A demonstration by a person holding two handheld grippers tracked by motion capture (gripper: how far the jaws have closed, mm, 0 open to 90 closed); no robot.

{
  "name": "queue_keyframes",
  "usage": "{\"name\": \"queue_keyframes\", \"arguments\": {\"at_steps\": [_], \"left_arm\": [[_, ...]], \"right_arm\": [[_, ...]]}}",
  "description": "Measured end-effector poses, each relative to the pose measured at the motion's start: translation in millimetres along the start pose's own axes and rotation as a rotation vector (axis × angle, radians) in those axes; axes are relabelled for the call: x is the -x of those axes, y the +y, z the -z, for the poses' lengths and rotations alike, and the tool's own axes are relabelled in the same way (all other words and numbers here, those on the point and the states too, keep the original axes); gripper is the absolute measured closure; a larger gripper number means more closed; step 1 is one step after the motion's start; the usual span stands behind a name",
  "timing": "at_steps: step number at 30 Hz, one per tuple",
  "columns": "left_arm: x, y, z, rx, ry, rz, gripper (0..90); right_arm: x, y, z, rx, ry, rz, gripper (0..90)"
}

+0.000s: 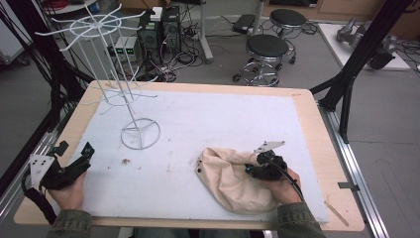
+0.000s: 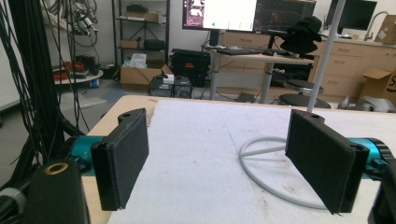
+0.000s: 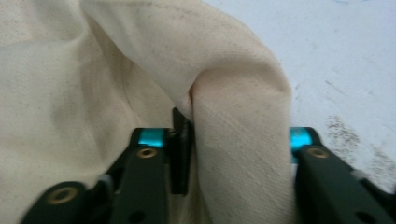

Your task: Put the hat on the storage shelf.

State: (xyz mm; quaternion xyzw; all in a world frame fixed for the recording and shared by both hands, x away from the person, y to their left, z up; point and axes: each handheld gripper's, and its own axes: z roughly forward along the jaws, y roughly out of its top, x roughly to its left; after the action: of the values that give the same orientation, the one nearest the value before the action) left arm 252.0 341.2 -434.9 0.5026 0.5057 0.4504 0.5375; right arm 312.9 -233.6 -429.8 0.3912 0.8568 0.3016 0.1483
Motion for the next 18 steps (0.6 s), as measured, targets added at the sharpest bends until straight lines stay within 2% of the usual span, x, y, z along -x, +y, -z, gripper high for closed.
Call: {"name": "queue_keyframes", "arguments": {"at_steps": [2, 7, 18], "left_arm": [[-0.2, -0.2, -0.2, 0.001, -0.002, 0.005, 21.7], [0.1, -0.4, -0.5, 0.000, -0.003, 0.005, 21.7], [0.1, -0.5, -0.7, 0.000, -0.004, 0.007, 21.7]], "right_arm": [[-0.9, -0.1, 3.2, 0.007, -0.031, 0.017, 73.5], [-2.1, -0.8, 5.8, 0.028, -0.072, 0.014, 75.9], [3.5, -3.0, 8.8, 0.066, -0.057, -0.039, 75.6]]}}
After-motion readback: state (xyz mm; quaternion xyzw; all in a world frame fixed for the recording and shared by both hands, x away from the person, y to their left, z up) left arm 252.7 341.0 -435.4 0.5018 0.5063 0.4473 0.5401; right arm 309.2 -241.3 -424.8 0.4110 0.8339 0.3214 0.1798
